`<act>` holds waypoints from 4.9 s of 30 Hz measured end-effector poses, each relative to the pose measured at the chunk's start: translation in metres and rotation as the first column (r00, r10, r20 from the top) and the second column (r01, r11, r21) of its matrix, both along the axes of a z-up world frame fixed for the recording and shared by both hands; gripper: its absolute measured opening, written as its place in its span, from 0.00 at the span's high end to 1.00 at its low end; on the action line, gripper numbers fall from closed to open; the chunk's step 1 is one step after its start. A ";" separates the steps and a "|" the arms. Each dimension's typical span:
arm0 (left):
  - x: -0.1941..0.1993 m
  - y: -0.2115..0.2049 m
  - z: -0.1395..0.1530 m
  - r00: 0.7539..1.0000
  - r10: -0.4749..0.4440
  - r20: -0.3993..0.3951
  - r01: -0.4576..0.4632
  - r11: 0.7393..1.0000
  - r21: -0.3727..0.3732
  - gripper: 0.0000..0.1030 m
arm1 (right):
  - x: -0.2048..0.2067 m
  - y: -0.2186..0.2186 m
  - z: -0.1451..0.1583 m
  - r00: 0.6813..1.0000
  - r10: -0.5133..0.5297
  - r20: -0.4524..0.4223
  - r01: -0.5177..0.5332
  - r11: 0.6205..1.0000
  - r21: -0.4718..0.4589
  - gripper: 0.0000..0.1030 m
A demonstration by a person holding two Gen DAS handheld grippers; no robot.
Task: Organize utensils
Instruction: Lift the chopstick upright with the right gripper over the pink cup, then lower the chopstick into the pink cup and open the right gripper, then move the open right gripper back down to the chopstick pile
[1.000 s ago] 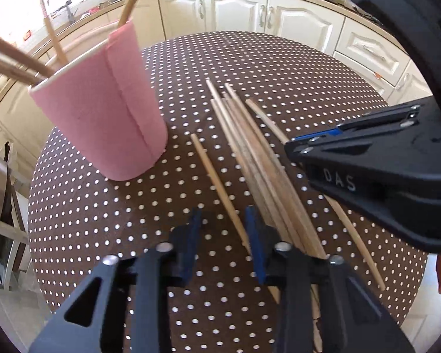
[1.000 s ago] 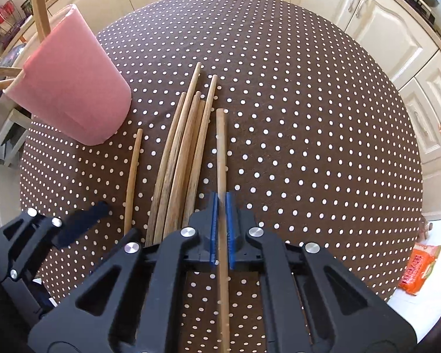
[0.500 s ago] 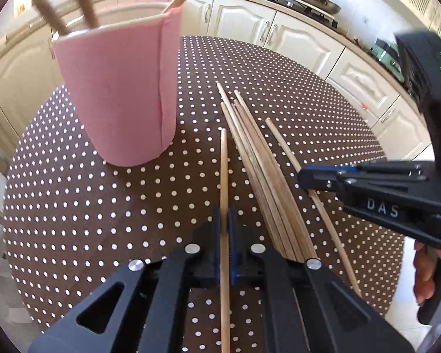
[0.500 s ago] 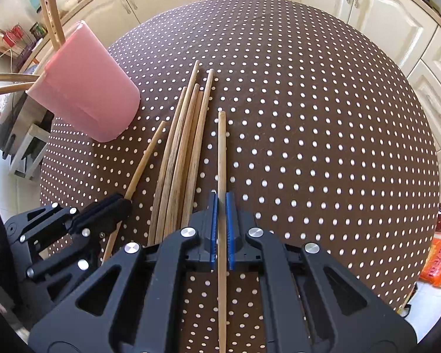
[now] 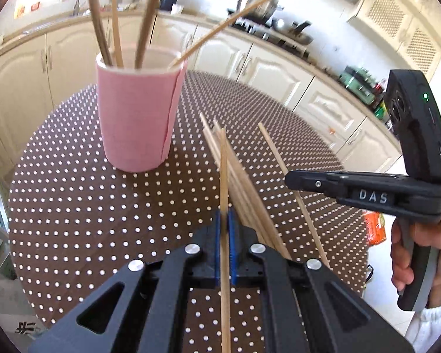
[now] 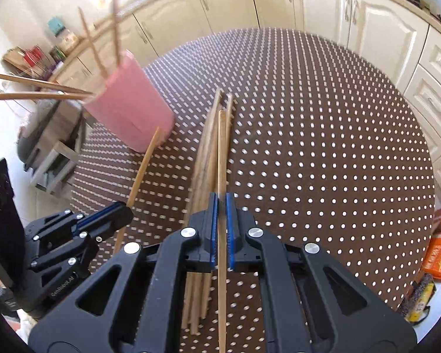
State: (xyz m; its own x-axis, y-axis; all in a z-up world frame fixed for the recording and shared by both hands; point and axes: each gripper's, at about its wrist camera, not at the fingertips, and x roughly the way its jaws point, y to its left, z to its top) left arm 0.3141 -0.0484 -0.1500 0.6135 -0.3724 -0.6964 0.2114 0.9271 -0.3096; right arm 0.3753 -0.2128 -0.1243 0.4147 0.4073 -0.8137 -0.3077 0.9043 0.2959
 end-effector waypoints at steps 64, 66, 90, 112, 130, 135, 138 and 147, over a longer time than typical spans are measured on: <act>0.088 0.113 0.141 0.648 0.356 0.673 -0.182 0.931 -0.317 0.95 | 0.045 0.094 0.147 0.674 -0.189 0.714 -0.047 0.954 0.297 0.94; 0.096 0.115 0.136 0.651 0.364 0.666 -0.179 0.926 -0.332 0.95 | 0.049 0.096 0.146 0.668 -0.189 0.719 -0.048 0.954 0.295 0.94; 0.107 0.093 0.090 0.739 0.225 0.634 -0.122 0.972 -0.203 0.95 | 0.051 0.096 0.110 0.700 -0.148 0.698 -0.078 0.956 0.282 0.94; 0.046 0.097 0.104 0.768 0.276 0.577 -0.286 0.955 -0.076 0.57 | 0.016 0.089 0.091 0.765 -0.115 0.634 -0.045 0.972 0.231 0.94; 0.010 0.104 0.120 0.773 0.280 0.569 -0.325 0.946 -0.024 0.39 | -0.007 0.087 0.102 0.793 -0.131 0.594 -0.022 0.970 0.243 0.83; -0.003 0.106 0.124 0.769 0.277 0.576 -0.332 0.943 -0.010 0.38 | -0.022 0.081 0.111 0.778 -0.146 0.611 -0.020 0.966 0.257 0.58; -0.012 0.106 0.128 0.765 0.279 0.580 -0.337 0.942 -0.009 0.38 | -0.030 0.078 0.117 0.771 -0.150 0.618 -0.022 0.965 0.261 0.58; -0.041 0.097 0.147 0.749 0.295 0.593 -0.382 0.924 0.022 0.38 | -0.061 0.064 0.131 0.749 -0.165 0.641 -0.019 0.963 0.270 0.58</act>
